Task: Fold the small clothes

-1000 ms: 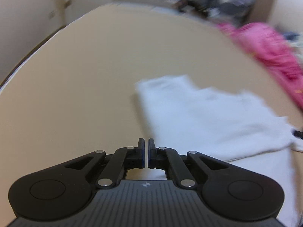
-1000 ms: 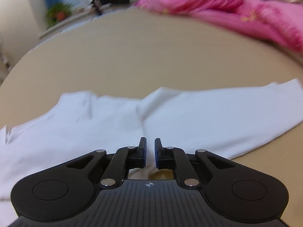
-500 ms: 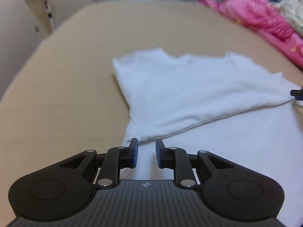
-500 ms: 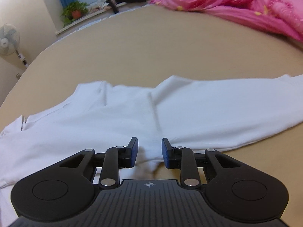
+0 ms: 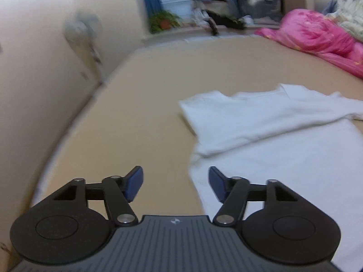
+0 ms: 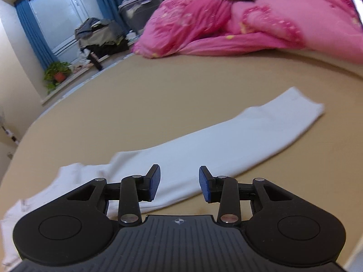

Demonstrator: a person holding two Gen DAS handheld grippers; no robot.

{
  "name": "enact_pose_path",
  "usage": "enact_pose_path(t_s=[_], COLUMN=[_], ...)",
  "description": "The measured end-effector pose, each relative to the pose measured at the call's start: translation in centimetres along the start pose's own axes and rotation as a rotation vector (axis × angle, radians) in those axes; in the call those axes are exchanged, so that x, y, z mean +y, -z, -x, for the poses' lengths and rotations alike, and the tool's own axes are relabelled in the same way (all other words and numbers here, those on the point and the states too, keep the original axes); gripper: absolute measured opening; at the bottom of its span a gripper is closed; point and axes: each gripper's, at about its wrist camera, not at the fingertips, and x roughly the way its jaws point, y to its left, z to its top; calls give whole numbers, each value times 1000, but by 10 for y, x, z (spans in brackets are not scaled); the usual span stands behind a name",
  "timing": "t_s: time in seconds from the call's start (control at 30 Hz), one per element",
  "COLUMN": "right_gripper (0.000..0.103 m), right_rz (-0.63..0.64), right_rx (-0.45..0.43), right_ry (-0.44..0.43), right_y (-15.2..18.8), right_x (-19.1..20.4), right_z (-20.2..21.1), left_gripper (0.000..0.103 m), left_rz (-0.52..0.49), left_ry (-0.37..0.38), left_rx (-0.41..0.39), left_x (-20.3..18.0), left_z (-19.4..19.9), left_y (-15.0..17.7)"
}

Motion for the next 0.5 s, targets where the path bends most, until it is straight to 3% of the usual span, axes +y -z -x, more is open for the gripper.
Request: enact_pose_path(t_s=[0.03,0.1,0.37,0.5], right_gripper=[39,39,40,40], right_rz=[0,-27,-421,-525], right_rx=[-6,-16,-86,-87], right_ry=[15,41,116,110], right_y=[-3,-6,-15,-12], right_x=[-16,-46,-168,-195], right_z=[2,2,-18,-45], left_gripper=[75,76,76,76], left_rz=[-6,14,20,62], left_ry=[-9,-14,18,35], left_rx=[-46,-67,19,21], left_x=[-3,-9,-29,-20], left_z=[2,-5,-60,-73], left_y=[-4,-11,-19,-17])
